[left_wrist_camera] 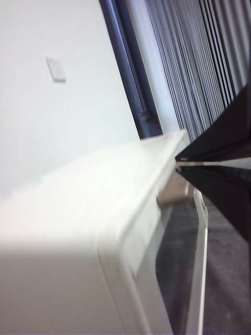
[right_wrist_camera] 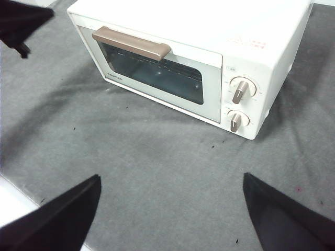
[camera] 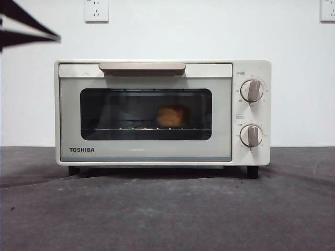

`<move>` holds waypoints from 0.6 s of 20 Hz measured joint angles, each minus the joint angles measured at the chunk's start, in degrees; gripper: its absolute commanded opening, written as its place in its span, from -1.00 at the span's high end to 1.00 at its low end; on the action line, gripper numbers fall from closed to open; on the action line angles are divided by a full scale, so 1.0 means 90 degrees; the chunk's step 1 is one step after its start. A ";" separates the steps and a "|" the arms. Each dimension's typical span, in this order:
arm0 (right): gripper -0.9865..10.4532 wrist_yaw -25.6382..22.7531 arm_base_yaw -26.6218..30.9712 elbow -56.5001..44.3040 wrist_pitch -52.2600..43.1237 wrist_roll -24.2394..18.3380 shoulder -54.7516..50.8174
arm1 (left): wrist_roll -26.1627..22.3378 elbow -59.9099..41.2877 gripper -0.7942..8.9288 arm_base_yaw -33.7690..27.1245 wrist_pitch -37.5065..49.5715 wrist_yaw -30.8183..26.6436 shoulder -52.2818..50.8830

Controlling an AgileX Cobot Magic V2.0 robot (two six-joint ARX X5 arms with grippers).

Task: The left arm flap open the oven, the right arm pick bread and place it into oven, the left arm flap close the oven

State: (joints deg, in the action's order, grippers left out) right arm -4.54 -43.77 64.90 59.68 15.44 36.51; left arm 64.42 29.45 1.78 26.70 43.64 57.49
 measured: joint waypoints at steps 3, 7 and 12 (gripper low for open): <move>0.41 0.0000 0.0000 0.0000 0.0000 0.0000 0.0000 | -0.0369 0.0214 0.80 0.0000 -0.0848 -0.0002 -0.0571; 0.61 0.0000 0.0000 0.0000 0.0000 -0.0002 0.0000 | -0.1319 0.0668 0.80 0.0000 -0.2540 -0.0287 -0.1345; 0.80 0.0000 0.0000 0.0000 -0.0036 -0.0066 0.0000 | -0.2936 0.1124 0.80 0.0002 -0.4498 -0.0865 -0.2210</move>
State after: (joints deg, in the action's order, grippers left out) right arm -4.54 -43.77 64.90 59.35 14.85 36.51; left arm 38.00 39.57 1.80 -13.78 35.86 37.60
